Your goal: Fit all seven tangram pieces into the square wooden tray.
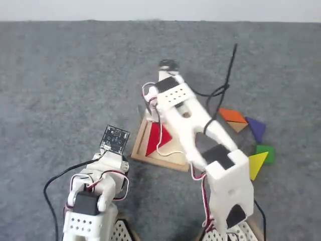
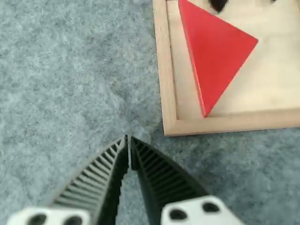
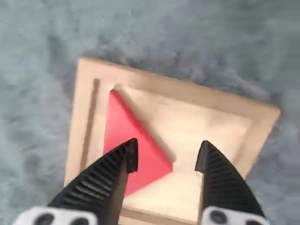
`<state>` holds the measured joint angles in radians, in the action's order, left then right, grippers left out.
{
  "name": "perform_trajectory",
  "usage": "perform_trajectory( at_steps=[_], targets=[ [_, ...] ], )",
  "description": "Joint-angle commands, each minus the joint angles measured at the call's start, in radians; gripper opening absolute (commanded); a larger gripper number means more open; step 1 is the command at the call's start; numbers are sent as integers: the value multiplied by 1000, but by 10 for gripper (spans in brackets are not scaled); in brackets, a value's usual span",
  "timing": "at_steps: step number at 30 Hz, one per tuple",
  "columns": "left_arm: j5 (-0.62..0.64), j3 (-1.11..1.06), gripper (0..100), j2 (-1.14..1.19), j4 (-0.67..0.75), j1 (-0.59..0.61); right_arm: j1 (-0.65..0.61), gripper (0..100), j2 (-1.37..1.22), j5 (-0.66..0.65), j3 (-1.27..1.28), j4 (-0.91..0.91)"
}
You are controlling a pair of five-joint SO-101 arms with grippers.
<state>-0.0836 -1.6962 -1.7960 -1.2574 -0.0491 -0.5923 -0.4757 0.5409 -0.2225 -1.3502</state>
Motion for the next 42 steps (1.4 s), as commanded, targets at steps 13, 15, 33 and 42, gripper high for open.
perform_trajectory(
  at_steps=[13,15,33,42],
  targets=[
    [5,12,13,-21,-5,5,30,6,722,-503,905,644],
    [5,12,13,-21,-5,5,44,6,774,-535,1025,759],
    [5,12,13,-21,-5,5,4,6,455,-499,908,782],
    [5,12,13,-21,-5,5,-76,6,458,-546,904,782]
  ],
)
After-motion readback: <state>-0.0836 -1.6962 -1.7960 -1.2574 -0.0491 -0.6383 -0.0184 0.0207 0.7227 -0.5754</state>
